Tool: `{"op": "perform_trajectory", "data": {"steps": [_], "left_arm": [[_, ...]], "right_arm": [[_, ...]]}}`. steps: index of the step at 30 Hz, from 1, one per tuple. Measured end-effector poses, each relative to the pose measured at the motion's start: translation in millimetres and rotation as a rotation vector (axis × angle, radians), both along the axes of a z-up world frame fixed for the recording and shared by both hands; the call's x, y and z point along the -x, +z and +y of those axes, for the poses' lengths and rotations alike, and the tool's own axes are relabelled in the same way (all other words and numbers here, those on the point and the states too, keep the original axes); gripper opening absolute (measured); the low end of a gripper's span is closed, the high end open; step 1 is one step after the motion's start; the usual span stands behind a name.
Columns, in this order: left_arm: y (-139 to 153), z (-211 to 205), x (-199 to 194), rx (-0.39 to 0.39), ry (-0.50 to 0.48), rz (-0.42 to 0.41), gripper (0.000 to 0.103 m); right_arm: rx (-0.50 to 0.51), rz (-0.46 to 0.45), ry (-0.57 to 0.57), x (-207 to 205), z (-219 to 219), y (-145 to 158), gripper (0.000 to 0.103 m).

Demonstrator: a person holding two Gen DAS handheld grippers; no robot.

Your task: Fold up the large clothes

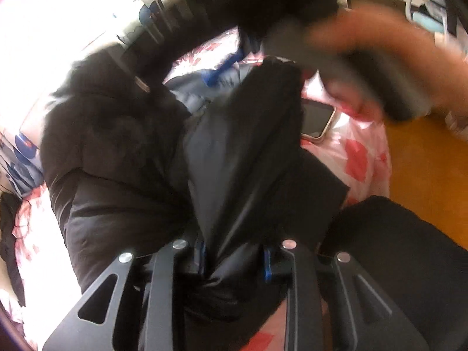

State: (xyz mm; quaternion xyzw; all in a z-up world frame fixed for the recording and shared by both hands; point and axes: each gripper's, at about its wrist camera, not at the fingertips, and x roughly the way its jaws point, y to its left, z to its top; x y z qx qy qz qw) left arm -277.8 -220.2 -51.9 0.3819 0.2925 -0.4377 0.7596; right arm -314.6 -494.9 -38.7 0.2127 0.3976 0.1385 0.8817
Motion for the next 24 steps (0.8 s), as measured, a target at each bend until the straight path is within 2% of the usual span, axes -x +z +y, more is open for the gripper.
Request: {"op": "perform_trajectory", "data": {"steps": [2,3,5,6,7,9,10,12,14,16,18,20,22,23,24], "left_arm": [[17.5,18.3,-3.7,0.067,-0.003,0.089,0.027],[30.2,30.8,-12.0,0.125,0.004,0.158,0.027],[54.5,53.7,-34.0,0.271,0.032,0.276,0.028],[62.2,60.8,-44.9,0.33,0.056,0.309,0.029],[72.2,69.3,-64.0,0.422,0.101,0.361,0.03],[79.5,73.6,-89.4,0.543,0.188,0.398,0.042],[78.8,69.1,-101.2,0.575,0.216,0.42,0.043],[67.1,45.1,-119.2,0.566,0.223,0.477,0.043],[39.3,10.8,-122.8,0.461,0.202,0.53,0.043],[20.4,-12.0,-113.0,0.377,0.18,0.47,0.043],[9.0,-26.1,-102.3,0.333,0.15,0.472,0.043],[3.0,-40.9,-86.4,0.264,0.114,0.414,0.043],[1.4,-47.5,-70.5,0.223,0.092,0.365,0.044],[3.7,-45.2,-69.3,0.224,0.089,0.365,0.044],[8.7,-38.9,-69.5,0.243,0.093,0.387,0.044]], "right_arm": [[-0.066,0.021,-0.041,1.6,-3.1,-17.5,0.096],[-0.09,0.021,-0.064,6.0,-7.8,-26.2,0.096],[-0.11,0.03,-0.096,4.1,-19.0,-44.2,0.096],[-0.122,0.04,-0.107,6.0,-21.6,-50.0,0.096],[-0.123,0.048,-0.11,2.4,-24.4,-53.9,0.096],[-0.127,0.069,-0.104,-2.8,-31.9,-62.4,0.096],[-0.134,0.084,-0.097,-3.9,-33.6,-61.4,0.096],[-0.16,0.092,-0.103,-0.7,-42.1,-50.9,0.096],[-0.165,0.052,-0.141,7.4,-53.0,-36.0,0.096],[-0.186,-0.018,-0.165,8.1,-65.8,-12.7,0.096],[-0.155,-0.06,-0.144,0.5,-65.5,4.0,0.096],[-0.09,-0.031,-0.113,-17.6,-57.2,5.1,0.096],[0.04,0.038,-0.178,-40.0,-55.6,-3.2,0.096],[0.054,0.067,-0.209,-46.1,-60.0,-15.4,0.096],[-0.011,0.112,-0.24,-51.2,-71.3,-36.1,0.096]]}}
